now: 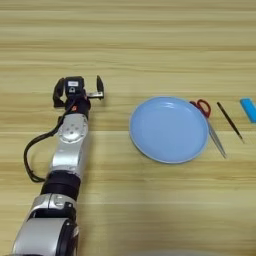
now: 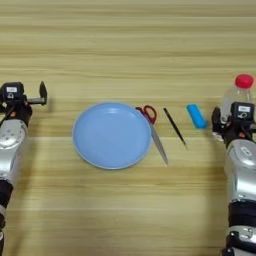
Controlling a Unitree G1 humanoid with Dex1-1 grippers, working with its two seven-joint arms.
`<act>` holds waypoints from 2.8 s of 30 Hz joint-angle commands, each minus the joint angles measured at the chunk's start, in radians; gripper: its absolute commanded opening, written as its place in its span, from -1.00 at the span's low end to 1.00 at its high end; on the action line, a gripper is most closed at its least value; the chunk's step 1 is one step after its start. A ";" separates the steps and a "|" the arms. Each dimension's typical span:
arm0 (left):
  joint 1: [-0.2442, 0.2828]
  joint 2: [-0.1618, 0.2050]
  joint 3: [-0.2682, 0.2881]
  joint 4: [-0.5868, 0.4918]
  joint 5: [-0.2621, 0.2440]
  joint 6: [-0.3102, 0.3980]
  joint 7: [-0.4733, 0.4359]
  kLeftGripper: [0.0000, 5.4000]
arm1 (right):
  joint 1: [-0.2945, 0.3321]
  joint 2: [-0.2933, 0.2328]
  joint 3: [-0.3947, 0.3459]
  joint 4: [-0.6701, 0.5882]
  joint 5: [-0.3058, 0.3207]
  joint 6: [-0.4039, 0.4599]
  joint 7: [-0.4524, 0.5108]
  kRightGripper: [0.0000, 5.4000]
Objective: Move the objects on the table
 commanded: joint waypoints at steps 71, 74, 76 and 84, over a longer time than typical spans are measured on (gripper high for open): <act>-0.009 0.000 -0.002 -0.005 0.008 0.000 0.003 1.00 | 0.049 0.028 0.062 -0.139 -0.030 0.095 -0.021 0.99; -0.009 0.000 -0.002 -0.005 0.008 0.000 0.003 1.00 | 0.050 0.028 0.064 -0.144 -0.034 0.095 -0.020 0.99; -0.009 0.000 -0.002 -0.004 0.008 0.000 0.003 1.00 | 0.052 0.026 0.070 -0.147 -0.039 0.097 -0.017 0.99; -0.010 0.000 -0.003 -0.002 0.008 0.000 0.004 1.00 | 0.074 0.020 0.069 -0.214 -0.054 0.101 -0.021 0.99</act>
